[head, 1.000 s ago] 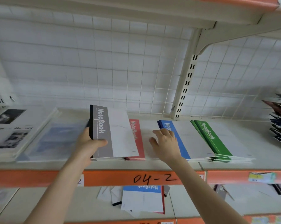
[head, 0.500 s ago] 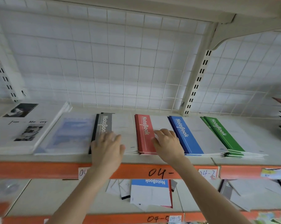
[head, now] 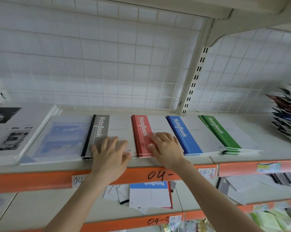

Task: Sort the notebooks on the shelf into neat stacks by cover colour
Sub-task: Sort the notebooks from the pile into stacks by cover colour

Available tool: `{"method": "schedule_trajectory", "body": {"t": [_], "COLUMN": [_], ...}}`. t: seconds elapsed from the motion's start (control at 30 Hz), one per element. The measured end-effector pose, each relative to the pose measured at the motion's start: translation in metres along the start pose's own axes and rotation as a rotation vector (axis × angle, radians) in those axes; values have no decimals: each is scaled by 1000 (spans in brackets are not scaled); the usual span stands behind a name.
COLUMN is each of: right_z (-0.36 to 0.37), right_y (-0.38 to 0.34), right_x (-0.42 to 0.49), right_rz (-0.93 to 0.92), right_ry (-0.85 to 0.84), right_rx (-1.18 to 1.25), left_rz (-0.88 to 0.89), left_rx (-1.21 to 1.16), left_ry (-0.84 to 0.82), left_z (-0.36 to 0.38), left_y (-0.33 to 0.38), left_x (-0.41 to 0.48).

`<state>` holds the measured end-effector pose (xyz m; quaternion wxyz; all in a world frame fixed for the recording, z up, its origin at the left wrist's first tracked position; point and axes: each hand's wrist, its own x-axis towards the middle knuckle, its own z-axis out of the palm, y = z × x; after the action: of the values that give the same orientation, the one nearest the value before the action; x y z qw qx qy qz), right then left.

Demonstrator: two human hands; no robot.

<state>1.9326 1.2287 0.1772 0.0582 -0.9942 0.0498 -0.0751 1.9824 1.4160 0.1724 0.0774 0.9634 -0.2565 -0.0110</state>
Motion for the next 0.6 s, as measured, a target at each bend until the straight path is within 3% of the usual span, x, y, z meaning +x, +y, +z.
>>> {"method": "schedule_trajectory", "body": {"t": [0.23, 0.47, 0.6], "right_z": [-18, -44, -62], "right_y": [54, 171, 255], "right_x": [-12, -52, -71], "right_rz": [137, 302, 347], "right_ry": [132, 166, 234], "right_rx": [2, -49, -77], "left_rz": [166, 400, 431], "left_rx": [-11, -12, 5], "left_ry": [124, 256, 272], "left_z": [-6, 11, 22], "left_y": [59, 175, 254], "left_x": [31, 82, 105]}}
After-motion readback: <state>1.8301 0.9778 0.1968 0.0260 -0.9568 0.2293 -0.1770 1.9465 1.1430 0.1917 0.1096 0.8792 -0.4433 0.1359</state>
